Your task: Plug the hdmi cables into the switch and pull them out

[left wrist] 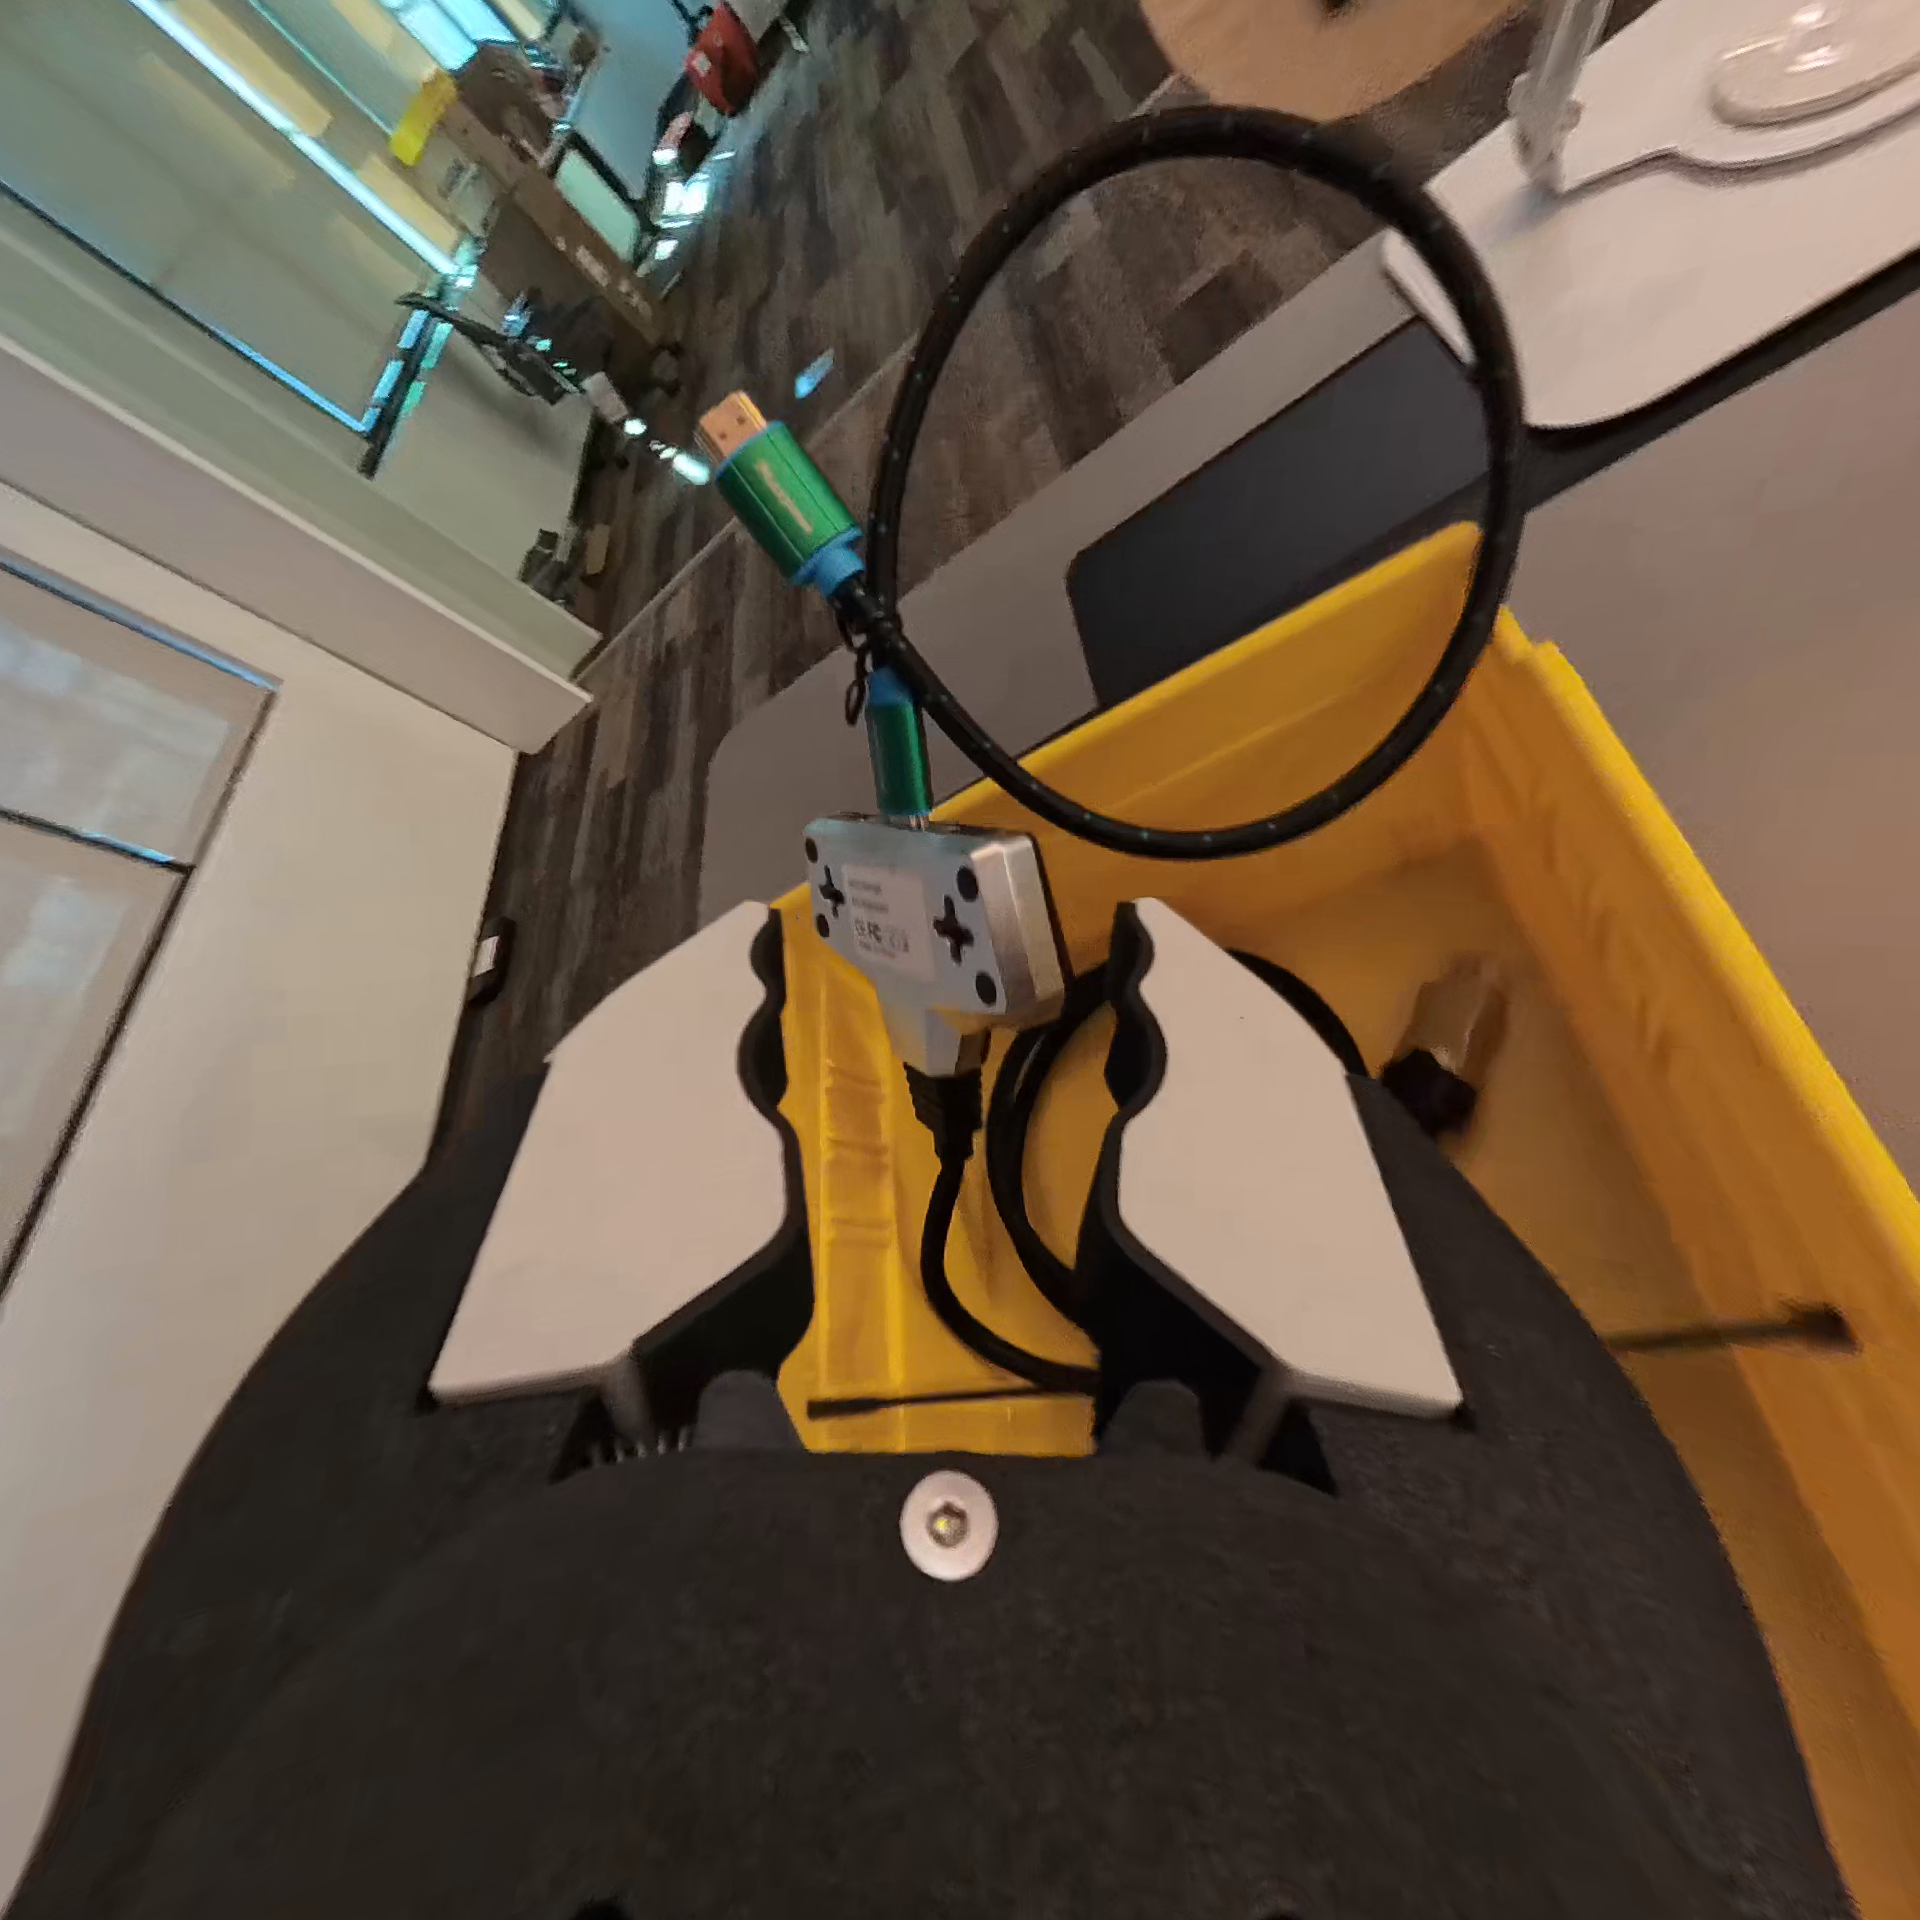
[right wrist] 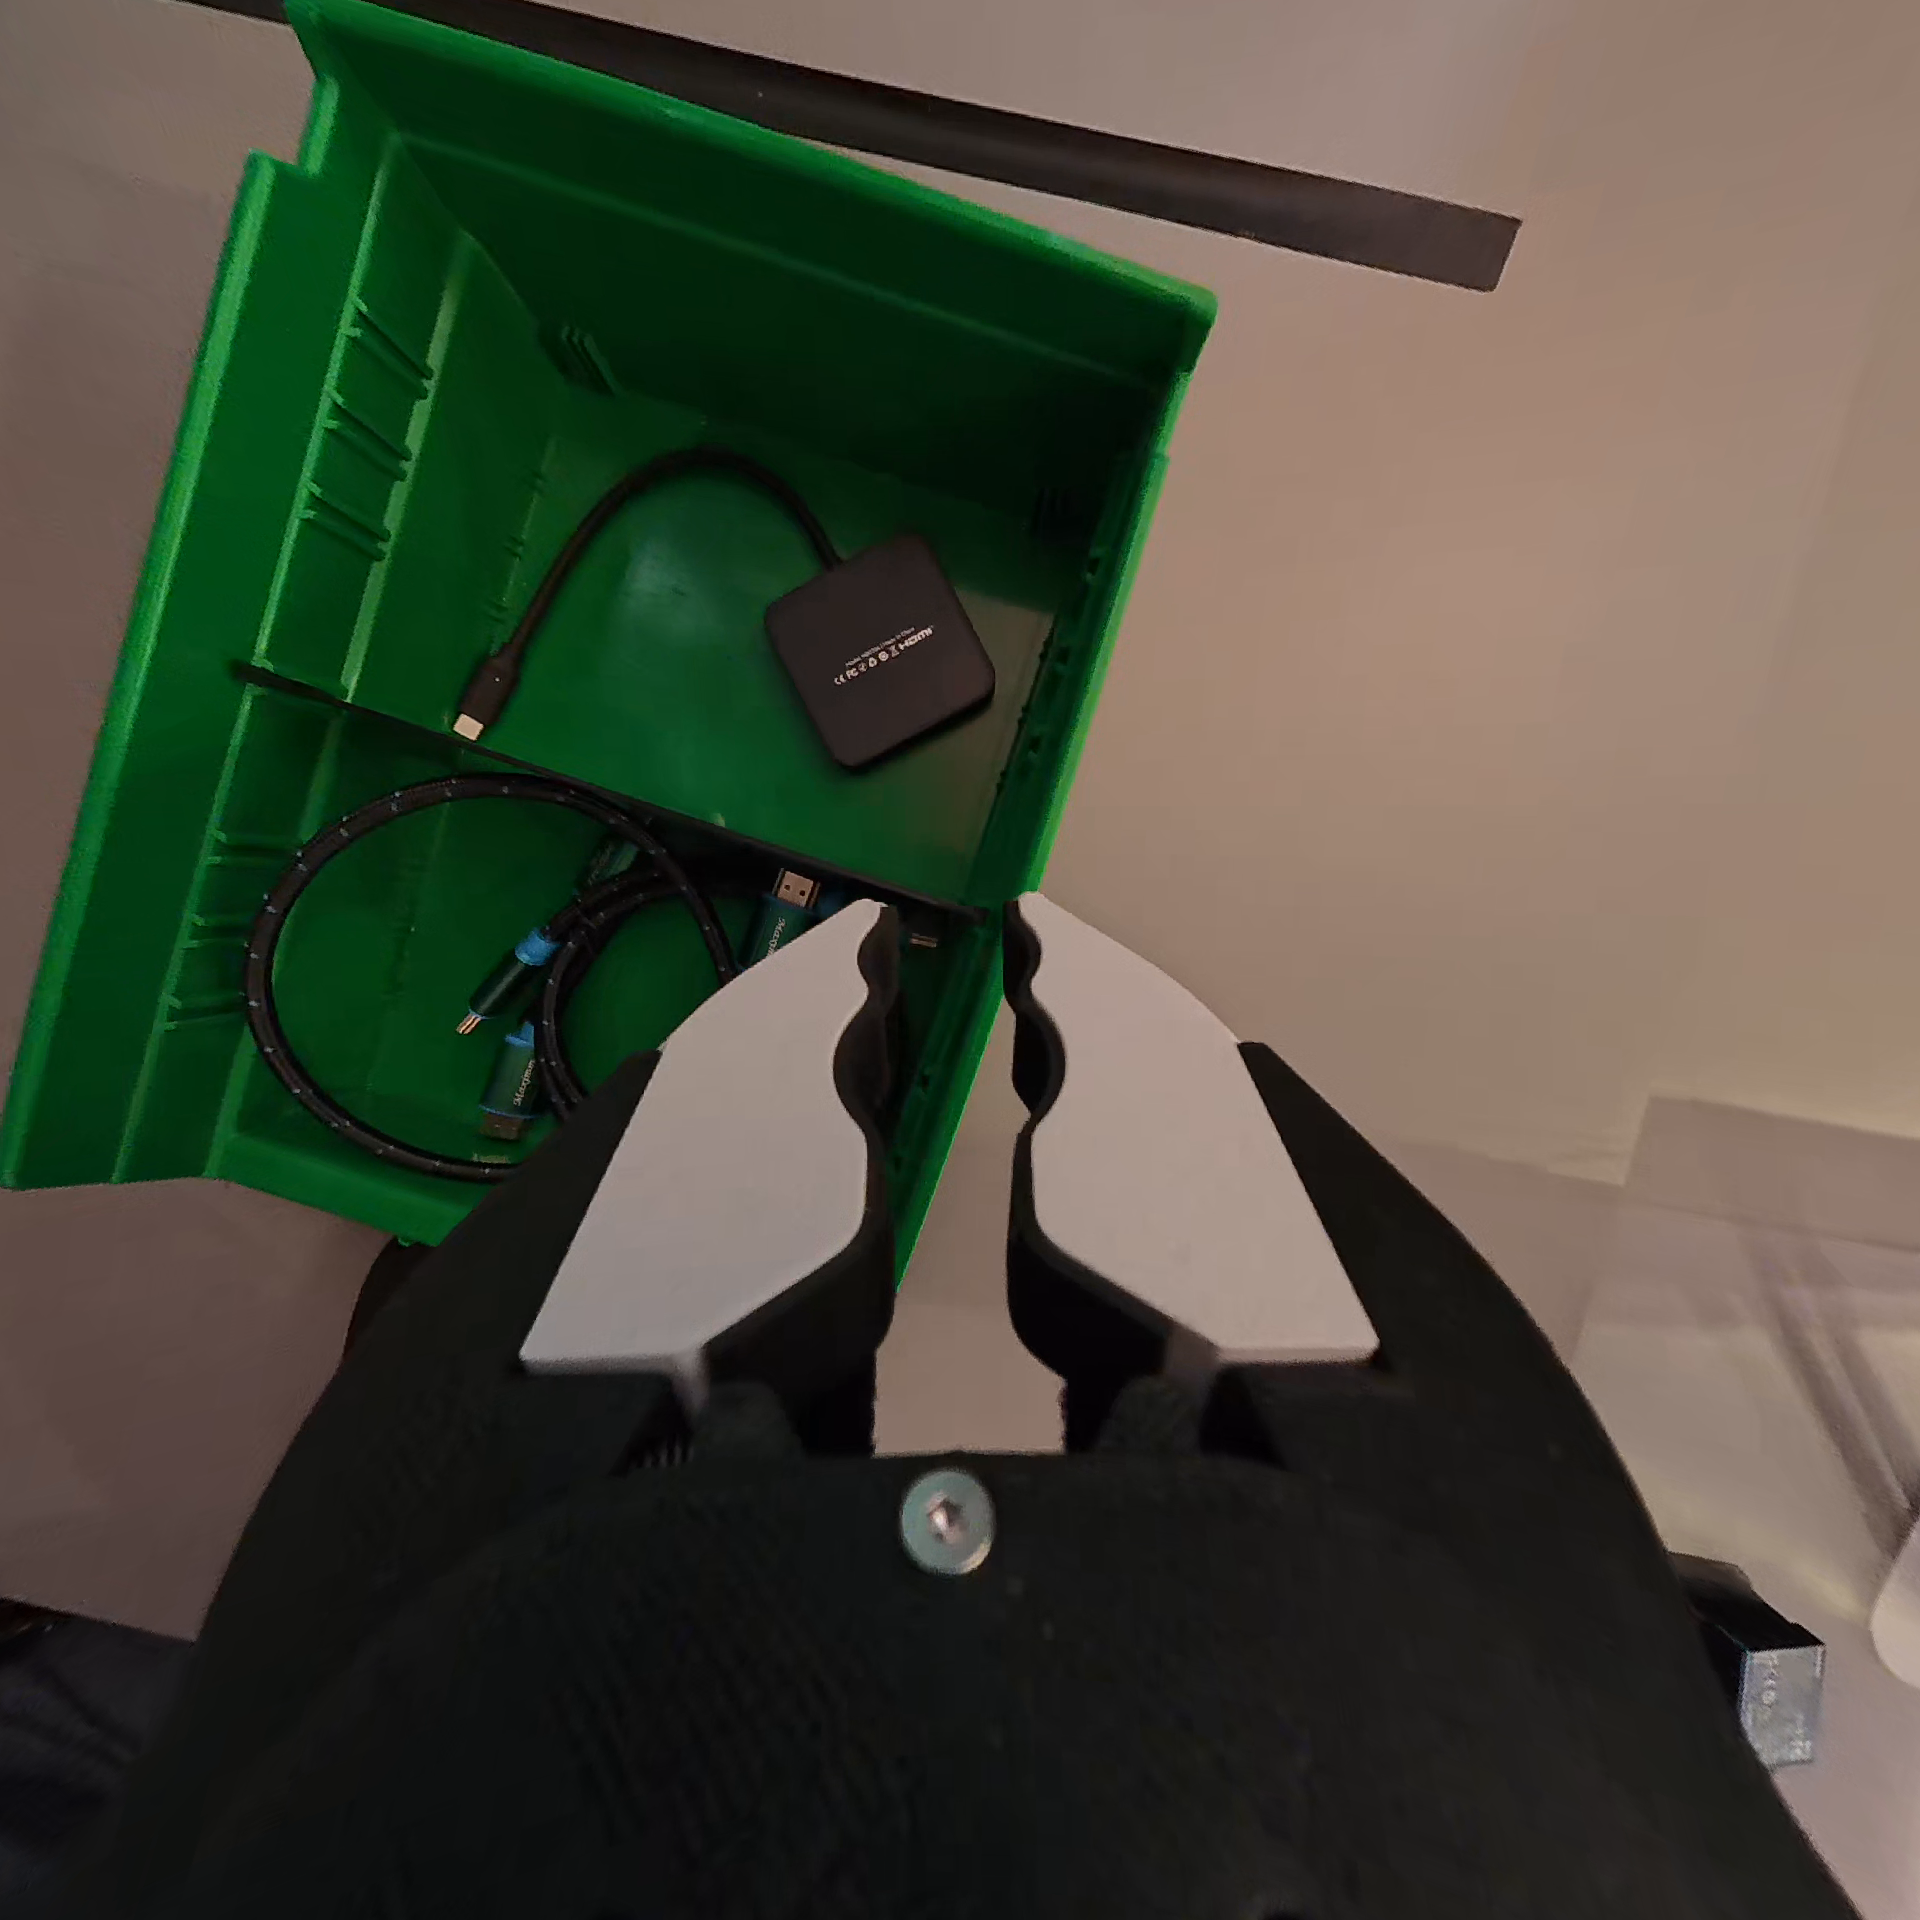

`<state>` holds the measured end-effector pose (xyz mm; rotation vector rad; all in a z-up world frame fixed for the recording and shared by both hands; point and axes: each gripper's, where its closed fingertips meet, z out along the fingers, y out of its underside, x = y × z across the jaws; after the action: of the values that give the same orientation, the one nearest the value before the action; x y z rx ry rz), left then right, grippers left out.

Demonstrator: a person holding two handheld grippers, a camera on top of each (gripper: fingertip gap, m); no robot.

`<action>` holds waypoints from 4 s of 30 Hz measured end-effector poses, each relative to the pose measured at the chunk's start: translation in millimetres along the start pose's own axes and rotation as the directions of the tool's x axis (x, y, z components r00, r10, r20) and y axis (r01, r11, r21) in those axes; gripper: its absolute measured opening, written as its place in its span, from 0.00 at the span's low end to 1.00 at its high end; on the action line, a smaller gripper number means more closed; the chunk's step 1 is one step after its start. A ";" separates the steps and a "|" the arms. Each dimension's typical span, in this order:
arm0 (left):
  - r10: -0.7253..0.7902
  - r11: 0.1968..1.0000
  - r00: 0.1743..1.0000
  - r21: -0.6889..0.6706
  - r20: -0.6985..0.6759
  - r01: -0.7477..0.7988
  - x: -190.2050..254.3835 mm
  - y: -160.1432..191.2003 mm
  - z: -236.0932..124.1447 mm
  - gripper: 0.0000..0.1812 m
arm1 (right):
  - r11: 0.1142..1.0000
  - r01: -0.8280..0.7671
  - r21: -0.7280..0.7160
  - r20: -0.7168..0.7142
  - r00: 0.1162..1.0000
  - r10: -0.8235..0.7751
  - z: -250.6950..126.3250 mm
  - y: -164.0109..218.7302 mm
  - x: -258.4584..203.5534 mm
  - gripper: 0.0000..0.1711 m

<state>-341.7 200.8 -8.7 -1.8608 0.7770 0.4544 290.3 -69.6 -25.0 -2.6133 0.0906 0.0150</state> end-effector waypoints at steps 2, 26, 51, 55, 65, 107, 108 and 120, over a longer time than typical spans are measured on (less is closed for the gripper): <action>0.041 0.998 0.997 -0.045 0.060 -0.039 1.1 3.2 11.7 0.34 | 1.000 0.007 -0.007 -0.003 1.000 -0.007 1.0 0.7 -0.3 0.13; -0.108 0.993 0.984 -0.024 0.140 0.113 -21.1 -2.7 16.8 0.12 | 0.996 0.069 -0.052 -0.019 0.997 -0.070 9.7 -0.7 -10.4 0.12; 0.293 0.483 0.953 0.872 -0.078 -0.077 65.7 -183.6 -259.7 0.12 | 0.208 0.541 0.815 -0.142 0.534 -0.834 -104.2 -81.2 -281.3 0.14; 0.396 0.419 0.918 0.896 -0.032 -0.149 102.1 -194.5 -290.4 0.11 | 0.019 0.482 0.876 -0.210 0.416 -0.885 -112.3 -63.6 -335.9 0.17; 0.420 0.331 0.906 0.938 -0.052 -0.099 115.3 -197.7 -329.7 0.12 | -0.088 0.369 0.925 -0.268 0.472 -0.840 -145.3 -62.8 -337.2 0.26; 0.695 0.245 0.712 0.964 -0.099 -0.105 226.2 -182.1 -291.9 0.16 | -0.295 0.611 0.735 -0.484 0.168 -0.859 -93.4 -37.4 -349.4 0.13; 0.697 0.254 0.710 0.961 -0.103 -0.110 229.3 -182.6 -290.9 0.16 | -0.305 0.606 0.735 -0.487 0.158 -0.859 -92.9 -35.9 -351.4 0.13; 0.589 0.403 0.802 0.823 0.100 -0.399 205.8 -194.9 -235.8 0.12 | 0.024 0.502 0.864 -0.258 0.484 -0.836 -95.3 -80.5 -315.0 0.20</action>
<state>-67.5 -25.5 89.2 -0.7418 1.4266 0.1813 -19.3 -28.6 106.6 -1.2469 -1.0794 0.0464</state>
